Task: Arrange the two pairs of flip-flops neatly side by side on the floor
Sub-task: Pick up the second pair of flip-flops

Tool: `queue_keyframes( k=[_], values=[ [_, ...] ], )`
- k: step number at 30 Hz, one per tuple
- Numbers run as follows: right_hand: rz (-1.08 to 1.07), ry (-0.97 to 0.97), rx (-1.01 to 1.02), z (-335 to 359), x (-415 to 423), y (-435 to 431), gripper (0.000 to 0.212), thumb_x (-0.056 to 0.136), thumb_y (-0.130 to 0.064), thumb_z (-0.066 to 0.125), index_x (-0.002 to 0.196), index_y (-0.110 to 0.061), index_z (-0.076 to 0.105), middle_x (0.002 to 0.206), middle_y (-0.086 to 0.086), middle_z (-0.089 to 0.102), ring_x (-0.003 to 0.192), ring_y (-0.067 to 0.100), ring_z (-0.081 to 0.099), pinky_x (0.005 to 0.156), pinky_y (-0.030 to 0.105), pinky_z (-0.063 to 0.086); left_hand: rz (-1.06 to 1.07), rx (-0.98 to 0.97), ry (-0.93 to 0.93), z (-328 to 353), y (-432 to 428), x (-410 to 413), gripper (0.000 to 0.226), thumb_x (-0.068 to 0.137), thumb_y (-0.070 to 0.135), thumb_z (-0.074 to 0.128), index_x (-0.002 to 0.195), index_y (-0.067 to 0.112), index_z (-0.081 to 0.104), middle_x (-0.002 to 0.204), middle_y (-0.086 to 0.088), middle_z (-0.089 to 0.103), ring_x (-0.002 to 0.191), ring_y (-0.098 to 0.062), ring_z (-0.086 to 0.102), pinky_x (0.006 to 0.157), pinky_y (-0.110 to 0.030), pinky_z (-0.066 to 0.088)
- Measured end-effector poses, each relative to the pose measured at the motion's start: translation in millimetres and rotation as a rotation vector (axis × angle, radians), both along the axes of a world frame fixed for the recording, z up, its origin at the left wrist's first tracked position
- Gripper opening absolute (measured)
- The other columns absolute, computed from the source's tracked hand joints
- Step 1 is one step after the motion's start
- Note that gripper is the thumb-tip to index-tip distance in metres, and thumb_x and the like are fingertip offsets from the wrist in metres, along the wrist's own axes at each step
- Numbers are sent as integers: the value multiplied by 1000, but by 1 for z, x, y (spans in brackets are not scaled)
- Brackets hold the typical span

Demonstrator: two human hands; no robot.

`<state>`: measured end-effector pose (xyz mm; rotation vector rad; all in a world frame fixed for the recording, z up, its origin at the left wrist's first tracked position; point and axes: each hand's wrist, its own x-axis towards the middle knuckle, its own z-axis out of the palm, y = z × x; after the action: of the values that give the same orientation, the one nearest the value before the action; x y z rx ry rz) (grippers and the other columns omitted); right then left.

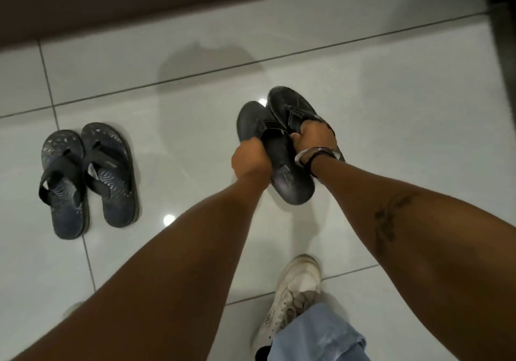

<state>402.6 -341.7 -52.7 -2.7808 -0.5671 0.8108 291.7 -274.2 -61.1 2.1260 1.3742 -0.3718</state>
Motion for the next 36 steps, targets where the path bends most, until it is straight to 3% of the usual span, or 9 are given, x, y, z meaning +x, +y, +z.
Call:
queue_keyframes(
  k=[7, 10, 13, 15, 18, 21, 25, 29, 36],
  values=[
    [-167, 35, -46, -25, -22, -18, 15, 89, -23, 59, 80, -13, 65, 74, 7, 64, 80, 32, 66, 65, 31, 42, -201, 60, -2, -35, -1, -13, 10, 89, 9, 54, 93, 6, 63, 91, -15, 68, 82, -35, 66, 73, -40, 55],
    [-167, -30, -13, -23, -31, -14, 20, 89, -25, 56, 97, -12, 69, 95, 12, 72, 95, 33, 66, 77, 33, 44, -237, 71, -76, -34, 13, -19, 19, 91, 12, 48, 100, 6, 63, 97, -17, 68, 88, -37, 65, 75, -40, 53],
    [-180, -137, -121, -12, -41, -6, 38, 90, -34, 47, 111, -7, 65, 118, 19, 64, 112, 39, 59, 95, 46, 46, -256, 70, -155, -21, 22, -38, 25, 95, 23, 46, 105, 7, 62, 104, -18, 66, 93, -37, 63, 78, -40, 47],
    [-227, -188, -189, -4, -60, 10, 44, 90, -37, 47, 115, -3, 61, 126, 22, 55, 118, 42, 51, 96, 54, 43, -290, 155, -176, -9, 36, -70, 29, 97, 28, 44, 98, 6, 62, 98, -16, 66, 86, -36, 61, 74, -40, 43],
    [-159, -175, -89, 5, -105, 48, 41, 87, -29, 52, 116, 0, 57, 129, 22, 47, 119, 43, 46, 94, 54, 43, -286, 274, -161, 3, 70, -133, 26, 97, 25, 44, 97, 8, 63, 95, -14, 65, 83, -33, 59, 74, -40, 41],
    [232, -43, -25, 5, -161, 97, 52, 88, -30, 55, 131, -2, 48, 145, 21, 39, 129, 38, 41, 102, 46, 40, -116, 361, -86, 9, 122, -209, 23, 93, 24, 49, 96, 6, 63, 98, -17, 64, 87, -36, 59, 77, -42, 43],
    [529, 111, -100, -15, -224, 157, 82, 89, -42, 61, 151, -11, 18, 162, 13, 6, 148, 30, 13, 120, 46, 18, 346, 379, 73, 11, 184, -299, 37, 93, 29, 49, 114, 1, 59, 119, -19, 59, 111, -35, 54, 99, -43, 43],
    [525, 156, -232, -36, -262, 195, 97, 85, -50, 64, 153, -13, 4, 163, 10, -7, 150, 29, 0, 122, 49, 10, 420, 196, 187, -1, 198, -322, 53, 90, 44, 52, 122, 3, 57, 127, -20, 57, 119, -36, 51, 102, -48, 42],
    [498, 196, -312, -48, -272, 201, 98, 83, -45, 69, 152, -13, 8, 162, 9, -14, 150, 28, -1, 116, 55, 26, 540, 149, 44, -20, 231, -296, 29, 91, 28, 57, 99, 2, 68, 103, -17, 71, 99, -33, 65, 90, -39, 51]
  ],
)
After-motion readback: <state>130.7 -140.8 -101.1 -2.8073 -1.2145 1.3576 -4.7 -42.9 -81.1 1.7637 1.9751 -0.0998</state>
